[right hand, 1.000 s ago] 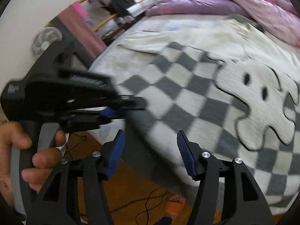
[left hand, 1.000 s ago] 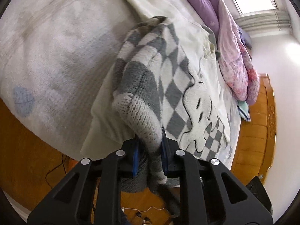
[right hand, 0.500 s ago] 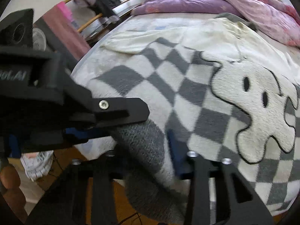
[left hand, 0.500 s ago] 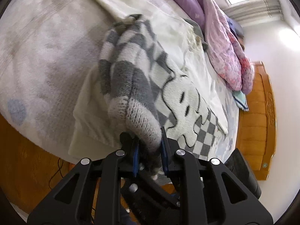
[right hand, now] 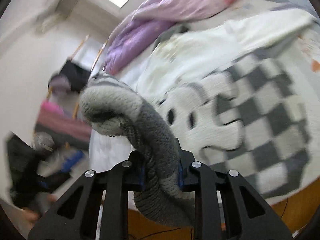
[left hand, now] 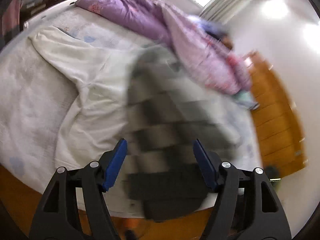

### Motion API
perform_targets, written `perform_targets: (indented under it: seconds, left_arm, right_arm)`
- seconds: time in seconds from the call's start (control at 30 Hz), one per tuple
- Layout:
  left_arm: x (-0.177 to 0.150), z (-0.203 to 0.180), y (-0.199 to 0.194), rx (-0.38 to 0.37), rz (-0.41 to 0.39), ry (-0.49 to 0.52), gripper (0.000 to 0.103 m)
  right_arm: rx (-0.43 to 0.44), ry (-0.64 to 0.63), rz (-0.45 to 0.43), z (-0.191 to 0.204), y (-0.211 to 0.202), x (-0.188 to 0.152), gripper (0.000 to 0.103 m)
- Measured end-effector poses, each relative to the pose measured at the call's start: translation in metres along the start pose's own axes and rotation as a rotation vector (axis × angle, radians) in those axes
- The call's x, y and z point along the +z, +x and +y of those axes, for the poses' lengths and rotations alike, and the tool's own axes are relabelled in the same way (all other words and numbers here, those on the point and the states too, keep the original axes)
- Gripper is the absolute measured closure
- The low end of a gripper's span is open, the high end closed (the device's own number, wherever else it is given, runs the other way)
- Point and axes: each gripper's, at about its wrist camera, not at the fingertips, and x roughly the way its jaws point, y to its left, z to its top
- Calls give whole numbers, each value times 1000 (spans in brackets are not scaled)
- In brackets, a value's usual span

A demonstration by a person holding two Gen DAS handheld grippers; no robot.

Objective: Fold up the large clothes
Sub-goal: 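Lift the hem with both grippers and fold it toward the collar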

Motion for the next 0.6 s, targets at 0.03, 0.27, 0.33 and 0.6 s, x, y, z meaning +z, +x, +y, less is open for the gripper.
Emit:
perform_targets:
  seconds: [0.03,0.27,0.33,0.6]
  left_arm:
    - [-3,-3,12,13,20,4,33]
    - [-45,-32,106,51,210,-3,29]
    - [-56,-39,128,104,245,25,28]
    - [-80,-33,180,226,342,16,15]
  right_arm:
    - [0,32,-17,-11,-11,4,82]
    - [-61,405,-40,-140,-57,-9,82]
    - [-98,505,6,-177,-50,-20,82]
    - [-88,562,130,-211,-38,-13,74]
